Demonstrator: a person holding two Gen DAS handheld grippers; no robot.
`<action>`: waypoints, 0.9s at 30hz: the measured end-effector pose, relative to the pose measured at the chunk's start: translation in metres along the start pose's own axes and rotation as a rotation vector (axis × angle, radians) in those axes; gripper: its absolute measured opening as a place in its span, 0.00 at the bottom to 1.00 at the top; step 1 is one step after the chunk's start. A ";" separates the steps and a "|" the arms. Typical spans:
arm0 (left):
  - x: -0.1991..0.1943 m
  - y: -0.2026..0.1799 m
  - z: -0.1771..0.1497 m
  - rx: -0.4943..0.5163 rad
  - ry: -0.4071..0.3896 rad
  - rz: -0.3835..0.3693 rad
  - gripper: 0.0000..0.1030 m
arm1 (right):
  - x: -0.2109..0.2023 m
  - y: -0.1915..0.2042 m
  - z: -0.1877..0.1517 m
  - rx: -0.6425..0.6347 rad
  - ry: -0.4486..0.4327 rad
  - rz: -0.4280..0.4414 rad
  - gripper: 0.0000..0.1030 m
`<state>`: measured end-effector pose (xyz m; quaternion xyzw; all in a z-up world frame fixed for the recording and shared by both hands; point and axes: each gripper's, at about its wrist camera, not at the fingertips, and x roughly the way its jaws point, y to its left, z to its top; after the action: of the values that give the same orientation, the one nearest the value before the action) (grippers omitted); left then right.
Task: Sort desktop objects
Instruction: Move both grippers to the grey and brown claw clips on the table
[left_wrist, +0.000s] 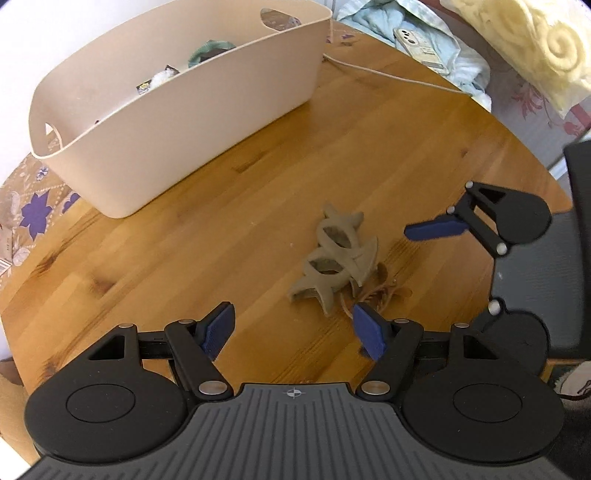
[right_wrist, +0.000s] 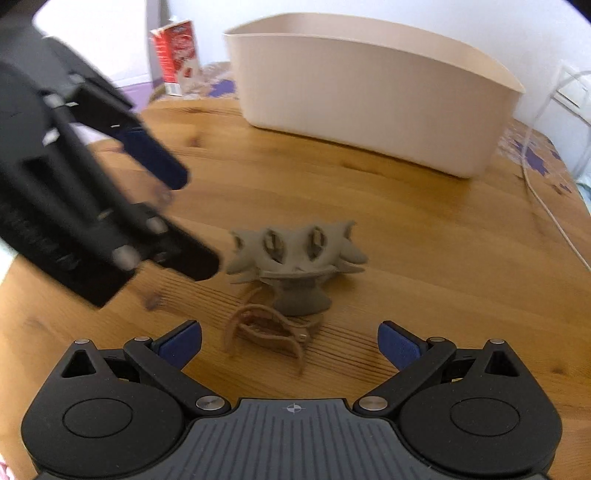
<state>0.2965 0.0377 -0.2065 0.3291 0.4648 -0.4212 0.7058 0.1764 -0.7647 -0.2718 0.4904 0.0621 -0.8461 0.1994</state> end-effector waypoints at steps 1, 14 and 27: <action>0.001 -0.001 0.000 0.000 -0.001 -0.002 0.70 | 0.000 -0.005 -0.001 0.021 0.005 -0.007 1.00; 0.018 -0.015 0.013 -0.061 -0.010 -0.030 0.70 | 0.004 -0.077 -0.005 0.107 0.011 -0.086 1.00; 0.038 -0.022 0.032 -0.199 -0.006 0.026 0.70 | 0.008 -0.091 0.021 -0.101 0.005 0.040 1.00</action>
<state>0.2968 -0.0104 -0.2321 0.2622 0.4980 -0.3645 0.7419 0.1202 -0.6898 -0.2761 0.4832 0.0952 -0.8364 0.2406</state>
